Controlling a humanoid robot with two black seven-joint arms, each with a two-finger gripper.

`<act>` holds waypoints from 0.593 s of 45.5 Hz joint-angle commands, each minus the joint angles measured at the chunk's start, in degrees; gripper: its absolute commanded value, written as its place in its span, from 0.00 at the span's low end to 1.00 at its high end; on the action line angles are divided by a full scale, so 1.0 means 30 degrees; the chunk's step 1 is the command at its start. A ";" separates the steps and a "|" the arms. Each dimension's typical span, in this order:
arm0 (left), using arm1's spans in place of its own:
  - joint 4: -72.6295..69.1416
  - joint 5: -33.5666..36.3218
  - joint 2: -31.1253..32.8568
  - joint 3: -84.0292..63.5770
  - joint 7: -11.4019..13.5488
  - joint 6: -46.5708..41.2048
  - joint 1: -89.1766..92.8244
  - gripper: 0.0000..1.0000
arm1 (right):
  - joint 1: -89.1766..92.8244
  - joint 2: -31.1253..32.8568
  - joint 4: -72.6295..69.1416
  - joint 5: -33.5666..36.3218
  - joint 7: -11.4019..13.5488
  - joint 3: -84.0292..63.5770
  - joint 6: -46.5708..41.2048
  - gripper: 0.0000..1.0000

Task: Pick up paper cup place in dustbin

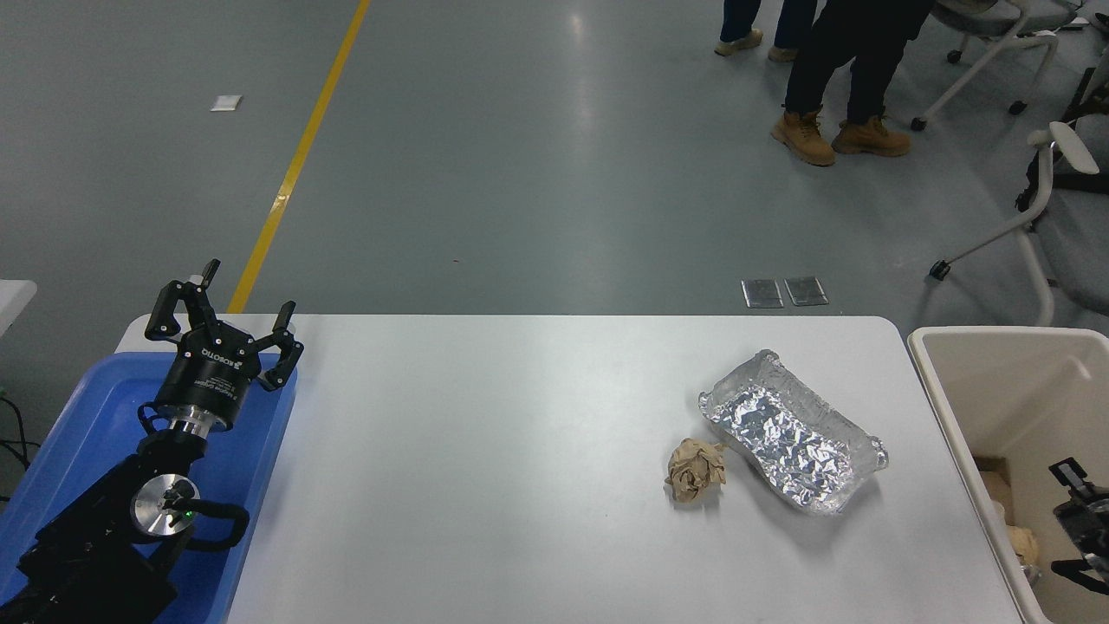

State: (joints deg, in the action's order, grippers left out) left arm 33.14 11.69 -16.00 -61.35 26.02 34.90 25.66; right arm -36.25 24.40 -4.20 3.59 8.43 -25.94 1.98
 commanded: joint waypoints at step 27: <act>0.0000 0.0000 0.0000 0.0000 -0.0030 -0.0002 0.0000 0.98 | -2.3273 0.1889 -1.8516 -0.0347 -0.0027 -1.3909 -0.5084 1.00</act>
State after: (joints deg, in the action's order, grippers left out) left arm 33.13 11.69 -16.00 -61.35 26.01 34.88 25.66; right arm -85.56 32.93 -43.10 2.75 8.20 -57.93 -7.22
